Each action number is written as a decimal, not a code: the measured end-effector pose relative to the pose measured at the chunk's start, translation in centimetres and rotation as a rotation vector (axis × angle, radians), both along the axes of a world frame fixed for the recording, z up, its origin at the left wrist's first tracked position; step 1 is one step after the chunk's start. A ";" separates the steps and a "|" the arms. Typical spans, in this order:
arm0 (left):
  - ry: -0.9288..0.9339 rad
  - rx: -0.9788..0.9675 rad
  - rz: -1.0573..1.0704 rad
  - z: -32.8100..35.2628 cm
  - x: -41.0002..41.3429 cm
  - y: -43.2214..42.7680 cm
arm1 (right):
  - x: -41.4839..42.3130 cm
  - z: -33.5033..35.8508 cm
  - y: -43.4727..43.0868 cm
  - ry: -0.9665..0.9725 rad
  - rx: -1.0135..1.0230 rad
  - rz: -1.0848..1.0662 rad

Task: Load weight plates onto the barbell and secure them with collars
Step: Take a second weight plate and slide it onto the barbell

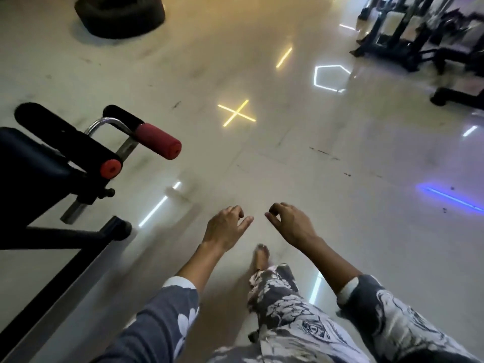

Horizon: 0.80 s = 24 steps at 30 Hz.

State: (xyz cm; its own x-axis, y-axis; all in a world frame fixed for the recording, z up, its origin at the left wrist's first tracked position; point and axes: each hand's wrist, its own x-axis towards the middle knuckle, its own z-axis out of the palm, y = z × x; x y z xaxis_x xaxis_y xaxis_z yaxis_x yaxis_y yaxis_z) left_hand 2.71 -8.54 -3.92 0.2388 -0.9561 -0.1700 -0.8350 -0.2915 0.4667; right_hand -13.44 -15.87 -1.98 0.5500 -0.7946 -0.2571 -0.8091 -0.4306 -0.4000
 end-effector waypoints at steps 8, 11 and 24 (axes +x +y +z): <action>-0.034 0.031 0.071 1.7 12.2 -21.3 | 12.7 1.0 -22.7 -0.027 0.059 0.091; -0.002 0.015 0.139 1.3 17.1 -26.9 | 18.3 1.1 -29.5 -0.007 0.097 0.163; 0.097 -0.050 0.349 0.5 46.9 -53.9 | 49.3 1.1 -57.5 0.085 0.096 0.305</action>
